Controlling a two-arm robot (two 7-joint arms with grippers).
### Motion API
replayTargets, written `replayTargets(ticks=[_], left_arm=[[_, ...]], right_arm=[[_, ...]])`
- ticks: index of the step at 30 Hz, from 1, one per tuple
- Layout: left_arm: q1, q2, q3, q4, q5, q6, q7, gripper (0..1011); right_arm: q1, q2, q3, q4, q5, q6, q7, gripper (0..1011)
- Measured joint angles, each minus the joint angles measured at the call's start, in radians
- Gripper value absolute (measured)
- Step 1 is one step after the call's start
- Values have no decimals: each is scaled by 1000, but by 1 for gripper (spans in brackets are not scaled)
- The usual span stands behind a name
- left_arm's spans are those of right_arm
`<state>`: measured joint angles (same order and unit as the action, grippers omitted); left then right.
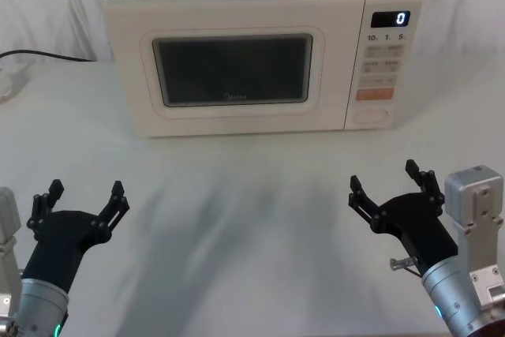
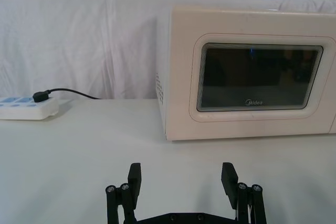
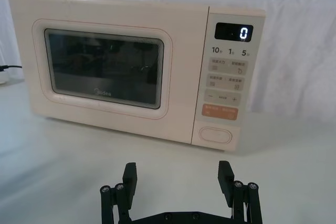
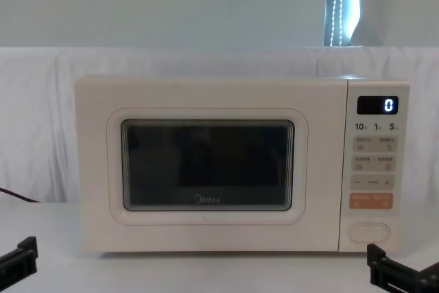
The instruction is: Press the button to open the microwave door with one hand; close the microwave door with the other hand.
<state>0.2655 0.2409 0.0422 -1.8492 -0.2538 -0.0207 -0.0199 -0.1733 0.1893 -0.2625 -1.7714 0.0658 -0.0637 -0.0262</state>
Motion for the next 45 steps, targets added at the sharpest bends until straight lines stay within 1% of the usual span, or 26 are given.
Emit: replayTargets(ticks=[16,20,21,22,23,24,26,31,32,34,35,37,38,41,42,45], left_arm=[[0,0,0,0,0,0,0,1001],[0,0,0,0,0,0,0,1001],[0,0,0,0,0,0,0,1001],[0,0,0,0,0,0,0,1001],[0,0,0,0,0,0,0,1001],[0,0,0,0,0,0,0,1001],[0,0,0,0,0,0,0,1001],[0,0,0,0,0,0,0,1001],[0,0,0,0,0,0,0,1001],[0,0,0,0,0,0,0,1001],[0,0,0,0,0,0,0,1001],[0,0,0,0,0,0,0,1001],[0,0,0,0,0,0,0,1001],[0,0,0,0,0,0,0,1001],[0,0,0,0,0,0,0,1001],[0,0,0,0,0,0,0,1001]], right_arm=[[0,0,0,0,0,0,0,1000],[0,0,0,0,0,0,0,934],[0,0,0,0,0,0,0,894],[0,0,0,0,0,0,0,894],[0,0,0,0,0,0,0,846],[0,0,0,0,0,0,0,846],[0,0,0,0,0,0,0,777],[0,0,0,0,0,0,0,644],[0,0,0,0,0,0,0,585],[0,0,0,0,0,0,0,550],[0,0,0,0,0,0,0,494],[0,0,0,0,0,0,0,445],[0,0,0,0,0,0,0,386],[0,0,0,0,0,0,0,332],[0,0,0,0,0,0,0,271],[0,0,0,0,0,0,0,218]])
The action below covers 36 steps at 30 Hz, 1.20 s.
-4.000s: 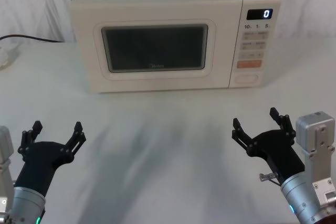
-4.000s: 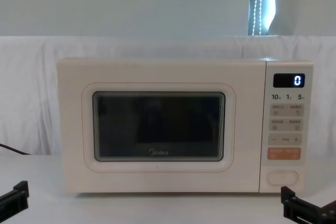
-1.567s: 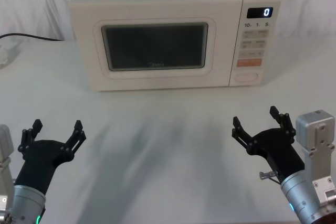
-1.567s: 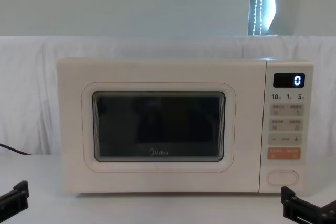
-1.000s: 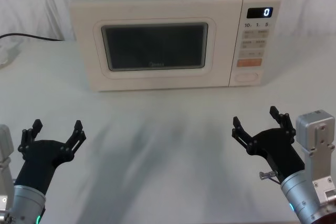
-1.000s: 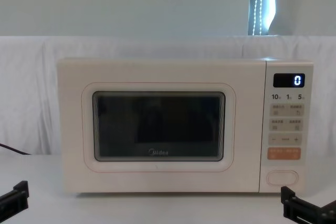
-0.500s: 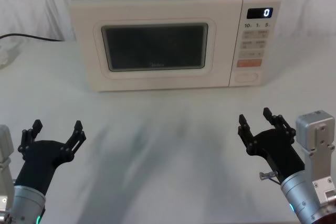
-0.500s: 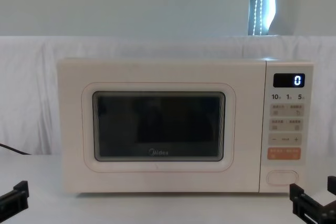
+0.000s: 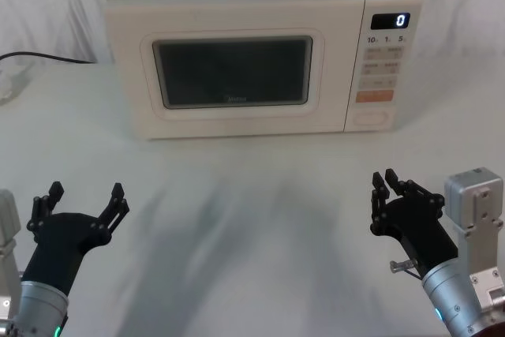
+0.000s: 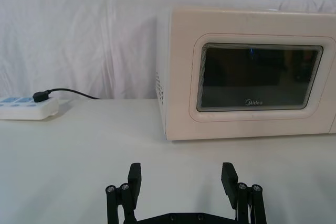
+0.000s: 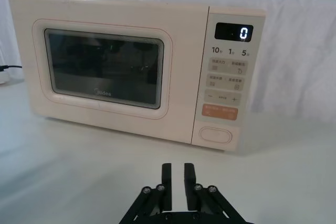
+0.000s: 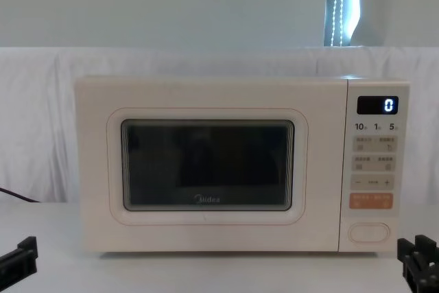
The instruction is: Press the button to open the microwave door with one hand; close the microwave door with the other hand.
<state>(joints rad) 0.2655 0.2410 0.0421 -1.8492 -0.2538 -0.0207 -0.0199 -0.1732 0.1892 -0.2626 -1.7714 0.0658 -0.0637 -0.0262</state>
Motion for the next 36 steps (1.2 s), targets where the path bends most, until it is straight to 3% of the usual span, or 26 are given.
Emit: replayTargets(ticks=[2,7,23,32,36], left_arm=[[0,0,0,0,0,0,0,1001],[0,0,0,0,0,0,0,1001],[0,0,0,0,0,0,0,1001],[0,0,0,0,0,0,0,1001],[0,0,0,0,0,0,0,1001]], right_arm=[[0,0,0,0,0,0,0,125],[0,0,0,0,0,0,0,0],[0,-1,1,0,-1,0,1,0],[45,-14,29,25,-8,28,40,0],[91,-24,47,58,-4,51,68,0]])
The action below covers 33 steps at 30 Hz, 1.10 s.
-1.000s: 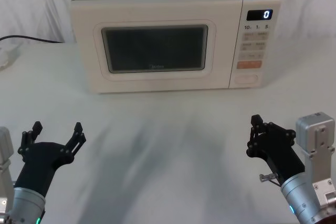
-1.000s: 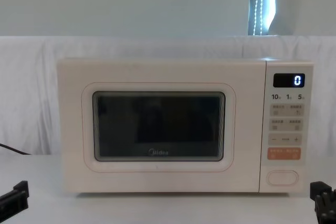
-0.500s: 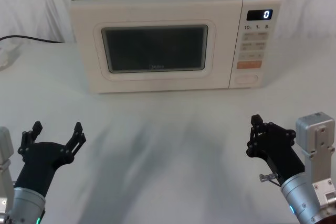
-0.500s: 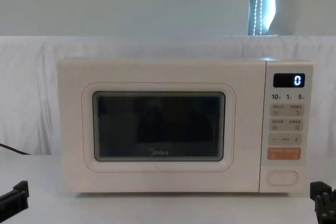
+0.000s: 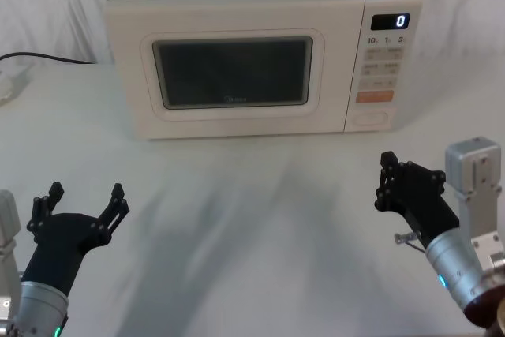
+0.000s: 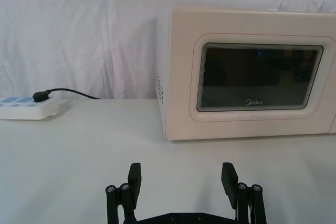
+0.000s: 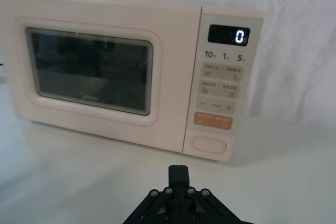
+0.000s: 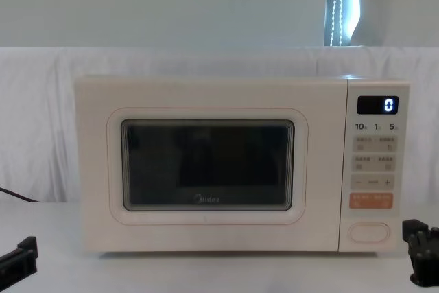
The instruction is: Press the button to open the microwave door with one hand; close the microwave door with the other hand.
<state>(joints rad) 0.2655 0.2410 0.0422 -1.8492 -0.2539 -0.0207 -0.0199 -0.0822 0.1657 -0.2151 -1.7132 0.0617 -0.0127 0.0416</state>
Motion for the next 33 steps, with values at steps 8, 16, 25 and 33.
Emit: replayTargets(ticks=[8,16,25,33], left_arm=[[0,0,0,0,0,0,0,1001],[0,0,0,0,0,0,0,1001],[0,0,0,0,0,0,0,1001],[0,0,0,0,0,0,0,1001]], right_arm=[[91,-33,29,84,4,63,29,0],[188,-67,56,184,12,103,52,0],[278,-77,71,290,29,101,81,0],[353,-82,75,395,28,84,87,0]])
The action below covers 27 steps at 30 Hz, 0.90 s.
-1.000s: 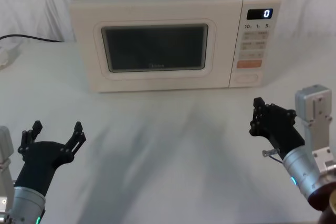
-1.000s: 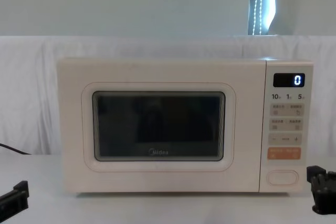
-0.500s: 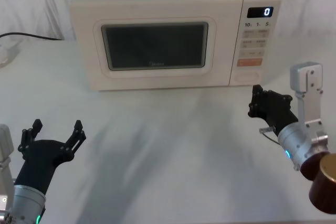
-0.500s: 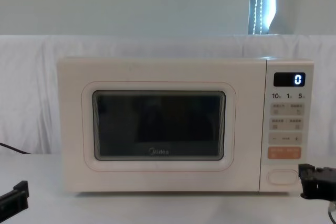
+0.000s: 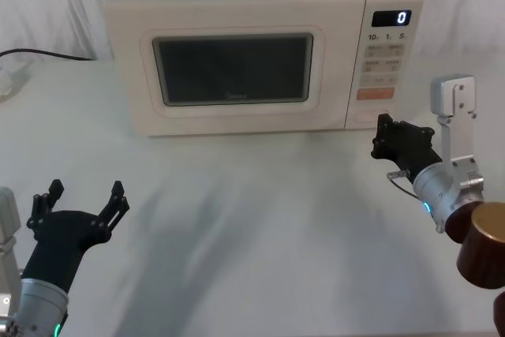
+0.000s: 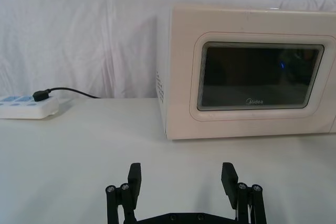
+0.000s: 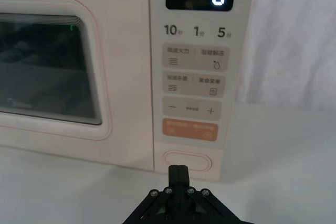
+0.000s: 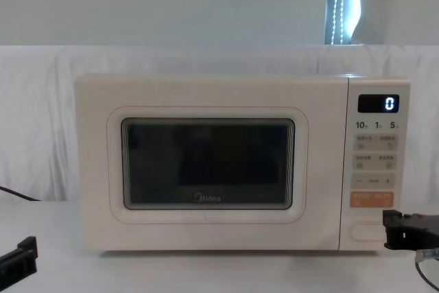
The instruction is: Press the button to open the microwave door with one hand; close the microwave door with the other hand.
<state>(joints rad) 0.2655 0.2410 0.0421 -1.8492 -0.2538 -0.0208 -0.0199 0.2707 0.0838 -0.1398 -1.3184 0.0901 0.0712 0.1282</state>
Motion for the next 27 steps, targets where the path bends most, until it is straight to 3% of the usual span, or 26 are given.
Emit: replayTargets(ticks=[13,27], left_arm=[[0,0,0,0,0,0,0,1001],[0,0,0,0,0,0,0,1001]], right_arm=[[103,-16,2,156,-14,-30,-3,0],[167,-23,8,282,-16,-77,5,0]])
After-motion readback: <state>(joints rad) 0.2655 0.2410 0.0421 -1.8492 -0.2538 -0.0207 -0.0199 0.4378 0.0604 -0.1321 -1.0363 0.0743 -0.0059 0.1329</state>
